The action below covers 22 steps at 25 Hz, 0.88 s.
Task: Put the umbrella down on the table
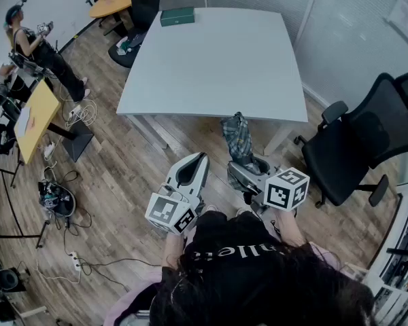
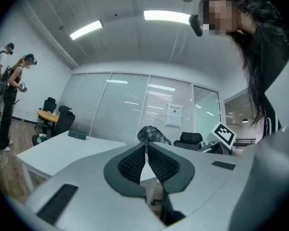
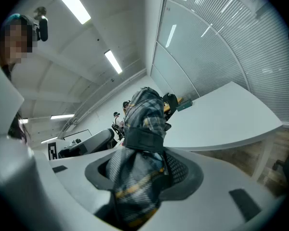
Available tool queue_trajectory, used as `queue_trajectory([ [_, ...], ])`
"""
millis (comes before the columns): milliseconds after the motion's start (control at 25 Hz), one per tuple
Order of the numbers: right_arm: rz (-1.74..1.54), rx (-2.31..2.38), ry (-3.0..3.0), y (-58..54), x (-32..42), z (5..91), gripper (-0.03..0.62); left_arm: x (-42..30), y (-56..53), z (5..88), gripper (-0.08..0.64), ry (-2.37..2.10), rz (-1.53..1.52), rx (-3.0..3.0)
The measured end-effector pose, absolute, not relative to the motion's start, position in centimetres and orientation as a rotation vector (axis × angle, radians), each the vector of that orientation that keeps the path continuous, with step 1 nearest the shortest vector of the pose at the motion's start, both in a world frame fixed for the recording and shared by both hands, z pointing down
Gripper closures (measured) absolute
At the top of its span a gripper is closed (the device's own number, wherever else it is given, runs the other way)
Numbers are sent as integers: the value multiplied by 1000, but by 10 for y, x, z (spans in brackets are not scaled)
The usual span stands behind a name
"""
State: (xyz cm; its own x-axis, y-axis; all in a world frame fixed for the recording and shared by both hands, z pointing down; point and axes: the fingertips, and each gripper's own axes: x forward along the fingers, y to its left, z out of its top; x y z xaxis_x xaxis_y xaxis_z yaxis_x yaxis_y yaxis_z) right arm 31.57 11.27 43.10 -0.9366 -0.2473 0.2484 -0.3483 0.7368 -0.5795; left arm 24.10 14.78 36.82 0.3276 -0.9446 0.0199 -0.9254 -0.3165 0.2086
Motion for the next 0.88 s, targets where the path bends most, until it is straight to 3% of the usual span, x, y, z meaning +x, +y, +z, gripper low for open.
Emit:
queue_trajectory([
  [880,989,488,-2778,132,229,432,374,153,181,372,526,-1752,-151,2372],
])
